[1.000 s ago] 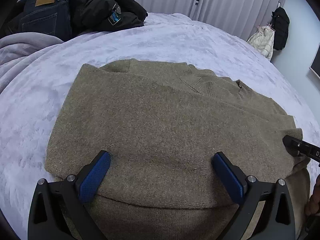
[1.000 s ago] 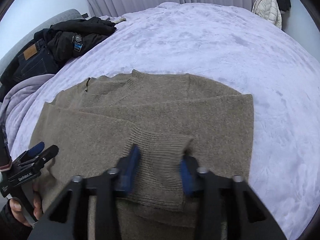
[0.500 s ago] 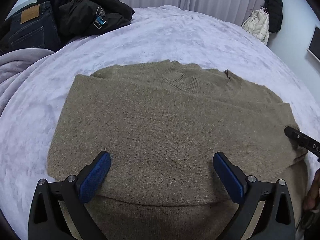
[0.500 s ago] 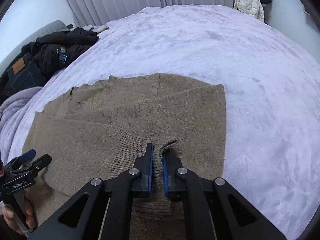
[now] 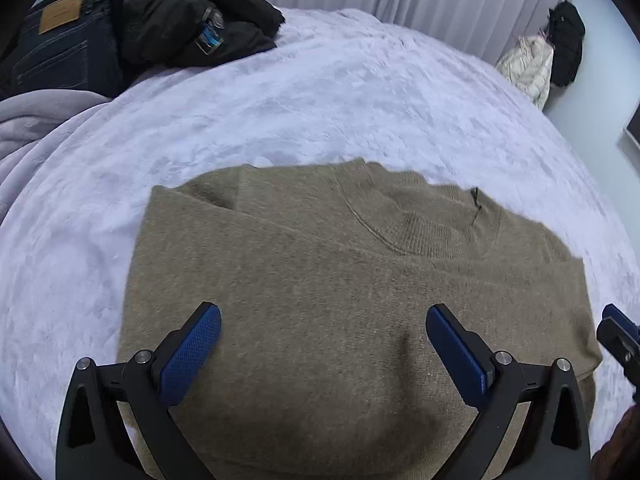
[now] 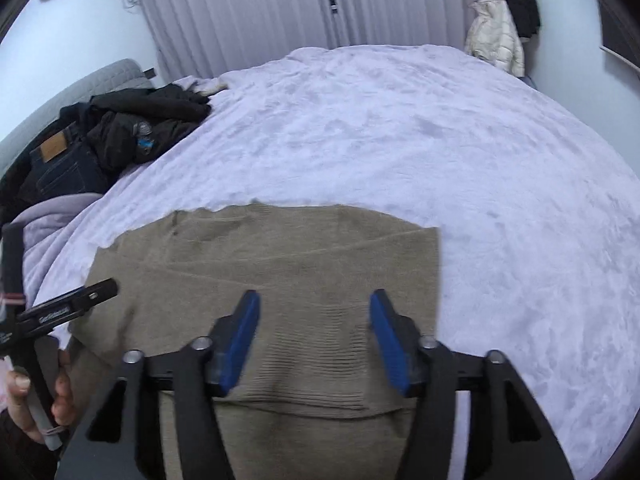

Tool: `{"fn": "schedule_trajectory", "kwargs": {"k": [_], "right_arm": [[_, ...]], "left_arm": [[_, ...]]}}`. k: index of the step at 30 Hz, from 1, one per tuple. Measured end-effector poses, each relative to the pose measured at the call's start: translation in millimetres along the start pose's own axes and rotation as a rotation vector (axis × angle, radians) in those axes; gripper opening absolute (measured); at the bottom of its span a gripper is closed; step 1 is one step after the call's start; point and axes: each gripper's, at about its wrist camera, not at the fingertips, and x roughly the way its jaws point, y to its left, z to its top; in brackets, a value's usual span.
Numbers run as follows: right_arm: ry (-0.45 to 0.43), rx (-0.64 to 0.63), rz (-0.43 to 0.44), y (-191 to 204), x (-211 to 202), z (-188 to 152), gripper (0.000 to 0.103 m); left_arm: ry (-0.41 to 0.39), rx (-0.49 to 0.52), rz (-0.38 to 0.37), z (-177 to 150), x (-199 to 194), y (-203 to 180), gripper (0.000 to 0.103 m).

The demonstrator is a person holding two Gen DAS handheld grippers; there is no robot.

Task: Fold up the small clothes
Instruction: 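Grasp the ribbed cuff with the right gripper and reposition it on the sweater, then open the right gripper and smooth the folded sweater side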

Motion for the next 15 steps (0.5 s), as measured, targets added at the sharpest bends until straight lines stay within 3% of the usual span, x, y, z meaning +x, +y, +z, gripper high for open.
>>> {"fn": "schedule_trajectory", "kwargs": {"k": [3,6,12,15], "right_arm": [[0.082,-0.148,0.089,55.1,27.2,-9.4,0.074],[0.175,-0.278,0.05,85.1,66.0,-27.9,0.073],[0.148,-0.176,-0.009,29.9,62.3,-23.6,0.072],[0.164,-0.152,-0.072,7.4,52.5,-22.1,0.072]], "left_arm": [[0.033,0.072,0.072,-2.6,24.5,-12.9,0.103],[0.013,0.085,0.061,-3.1,23.3,-7.3,0.103],[0.024,0.024,0.036,-3.9,13.9,44.8,0.103],[0.04,-0.035,0.051,-8.6,1.0,45.5,0.103]]}}
